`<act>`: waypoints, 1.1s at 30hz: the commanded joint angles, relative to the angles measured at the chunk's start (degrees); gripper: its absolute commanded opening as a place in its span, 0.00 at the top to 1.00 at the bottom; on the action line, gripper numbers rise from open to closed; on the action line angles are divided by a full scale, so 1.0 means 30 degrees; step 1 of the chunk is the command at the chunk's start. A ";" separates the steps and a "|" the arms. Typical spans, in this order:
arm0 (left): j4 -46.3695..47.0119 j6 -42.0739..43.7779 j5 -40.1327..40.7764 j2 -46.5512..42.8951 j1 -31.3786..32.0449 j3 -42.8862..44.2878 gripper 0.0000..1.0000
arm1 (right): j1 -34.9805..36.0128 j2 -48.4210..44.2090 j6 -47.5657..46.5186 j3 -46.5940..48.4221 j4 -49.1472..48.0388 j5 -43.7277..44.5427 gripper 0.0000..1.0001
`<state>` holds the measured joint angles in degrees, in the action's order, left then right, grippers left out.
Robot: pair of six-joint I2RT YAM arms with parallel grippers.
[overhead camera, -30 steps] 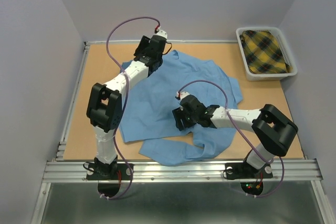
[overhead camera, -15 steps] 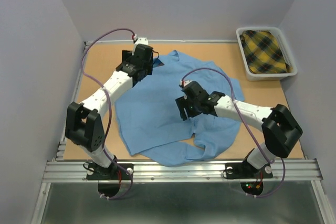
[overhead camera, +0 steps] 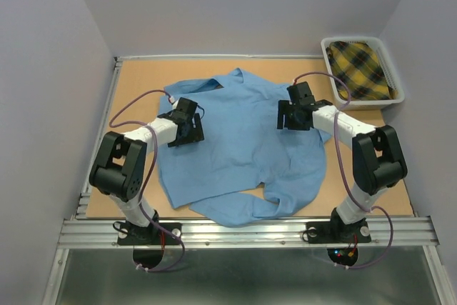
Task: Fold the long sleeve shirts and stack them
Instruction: Flatten the shirt out
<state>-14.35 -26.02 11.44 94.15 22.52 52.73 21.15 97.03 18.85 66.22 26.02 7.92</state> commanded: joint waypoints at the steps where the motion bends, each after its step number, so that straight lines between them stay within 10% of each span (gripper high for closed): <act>1: 0.1004 -0.0497 -0.0622 0.1305 -0.1410 0.1373 0.11 | -0.0954 0.0174 0.0951 -0.1210 -0.1845 -0.0414 0.28; 18: -0.0636 0.1203 -0.1264 0.6183 -0.4256 0.9758 0.11 | -0.3475 0.2843 0.1774 -0.0013 -0.3898 0.0553 0.29; 33: 0.2378 -0.1579 -0.3551 -0.4927 -0.2938 -0.1546 0.11 | -0.3475 -0.6971 0.3764 -0.6599 -0.3722 -0.4838 0.29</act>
<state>-10.00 -27.40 3.62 78.91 13.34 55.35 10.90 78.32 26.65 52.49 14.96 -2.39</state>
